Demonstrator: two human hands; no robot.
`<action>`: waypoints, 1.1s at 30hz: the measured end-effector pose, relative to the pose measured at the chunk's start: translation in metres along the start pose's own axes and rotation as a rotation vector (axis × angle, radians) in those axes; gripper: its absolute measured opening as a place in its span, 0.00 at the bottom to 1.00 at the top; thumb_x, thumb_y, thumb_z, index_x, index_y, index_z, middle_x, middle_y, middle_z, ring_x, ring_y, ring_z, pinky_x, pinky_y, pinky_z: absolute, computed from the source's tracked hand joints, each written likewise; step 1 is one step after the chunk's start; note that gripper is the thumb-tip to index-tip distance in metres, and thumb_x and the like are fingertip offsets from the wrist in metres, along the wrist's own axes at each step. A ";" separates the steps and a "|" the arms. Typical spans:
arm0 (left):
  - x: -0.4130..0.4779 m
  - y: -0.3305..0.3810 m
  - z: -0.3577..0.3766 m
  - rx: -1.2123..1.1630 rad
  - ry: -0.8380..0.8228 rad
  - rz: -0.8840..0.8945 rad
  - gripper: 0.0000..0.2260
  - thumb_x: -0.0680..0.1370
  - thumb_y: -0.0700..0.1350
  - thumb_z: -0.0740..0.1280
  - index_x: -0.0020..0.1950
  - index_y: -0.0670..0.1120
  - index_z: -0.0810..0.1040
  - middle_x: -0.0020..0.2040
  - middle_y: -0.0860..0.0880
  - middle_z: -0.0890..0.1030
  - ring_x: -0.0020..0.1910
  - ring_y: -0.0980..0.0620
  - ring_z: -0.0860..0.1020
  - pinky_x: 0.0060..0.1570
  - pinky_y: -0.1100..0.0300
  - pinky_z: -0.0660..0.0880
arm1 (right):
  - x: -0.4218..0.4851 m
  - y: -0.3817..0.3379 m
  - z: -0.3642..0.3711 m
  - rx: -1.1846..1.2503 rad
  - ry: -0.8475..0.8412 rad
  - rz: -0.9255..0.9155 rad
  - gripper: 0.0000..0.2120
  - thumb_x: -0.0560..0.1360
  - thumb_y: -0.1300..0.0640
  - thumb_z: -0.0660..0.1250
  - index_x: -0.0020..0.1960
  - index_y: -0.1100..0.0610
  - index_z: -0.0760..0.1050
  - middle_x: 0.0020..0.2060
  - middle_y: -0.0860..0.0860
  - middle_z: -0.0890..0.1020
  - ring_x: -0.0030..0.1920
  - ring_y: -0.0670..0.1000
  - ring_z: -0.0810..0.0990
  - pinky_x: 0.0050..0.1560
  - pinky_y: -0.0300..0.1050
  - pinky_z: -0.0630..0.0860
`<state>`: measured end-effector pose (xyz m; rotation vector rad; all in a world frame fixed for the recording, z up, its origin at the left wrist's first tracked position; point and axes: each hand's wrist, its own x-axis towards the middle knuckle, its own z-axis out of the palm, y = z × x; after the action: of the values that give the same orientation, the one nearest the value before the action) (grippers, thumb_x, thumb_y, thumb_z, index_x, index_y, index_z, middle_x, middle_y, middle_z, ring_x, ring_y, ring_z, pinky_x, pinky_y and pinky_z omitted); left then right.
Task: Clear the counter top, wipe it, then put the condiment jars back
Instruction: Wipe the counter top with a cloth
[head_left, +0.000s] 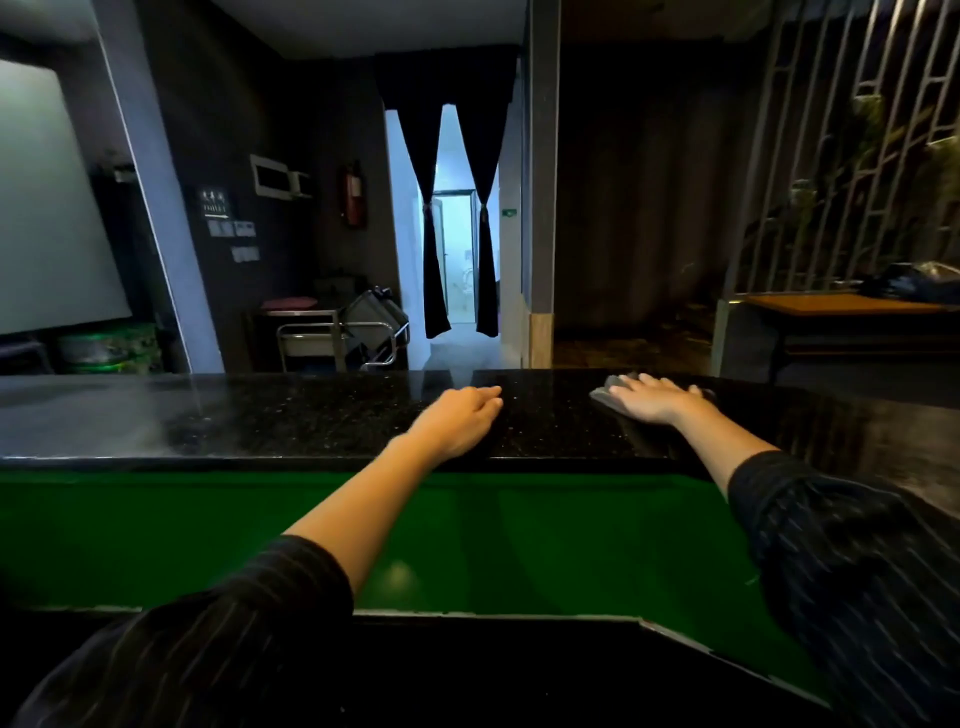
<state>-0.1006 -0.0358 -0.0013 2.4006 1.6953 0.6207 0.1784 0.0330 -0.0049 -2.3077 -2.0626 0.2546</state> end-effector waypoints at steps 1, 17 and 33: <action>-0.003 -0.009 -0.008 0.036 0.011 -0.002 0.19 0.83 0.49 0.54 0.73 0.45 0.68 0.72 0.45 0.69 0.72 0.44 0.66 0.72 0.53 0.61 | -0.004 0.003 0.002 0.000 0.007 0.034 0.31 0.80 0.36 0.37 0.79 0.47 0.44 0.79 0.48 0.45 0.78 0.56 0.45 0.75 0.61 0.42; -0.067 -0.228 -0.103 0.239 -0.130 -0.210 0.20 0.83 0.53 0.51 0.75 0.54 0.63 0.74 0.45 0.66 0.72 0.42 0.65 0.72 0.50 0.61 | -0.098 -0.234 0.043 -0.023 0.132 0.083 0.37 0.77 0.32 0.42 0.78 0.52 0.53 0.77 0.55 0.55 0.76 0.62 0.53 0.72 0.67 0.47; -0.081 -0.259 -0.102 0.150 -0.169 -0.066 0.21 0.83 0.53 0.43 0.77 0.58 0.54 0.78 0.52 0.55 0.78 0.48 0.52 0.73 0.41 0.49 | -0.119 -0.275 0.049 0.005 0.128 0.115 0.32 0.77 0.32 0.42 0.77 0.43 0.53 0.78 0.48 0.54 0.76 0.58 0.54 0.72 0.66 0.49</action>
<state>-0.3902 -0.0312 -0.0183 2.4050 1.7979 0.2807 -0.1120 -0.0562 -0.0040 -2.3750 -1.8728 0.1114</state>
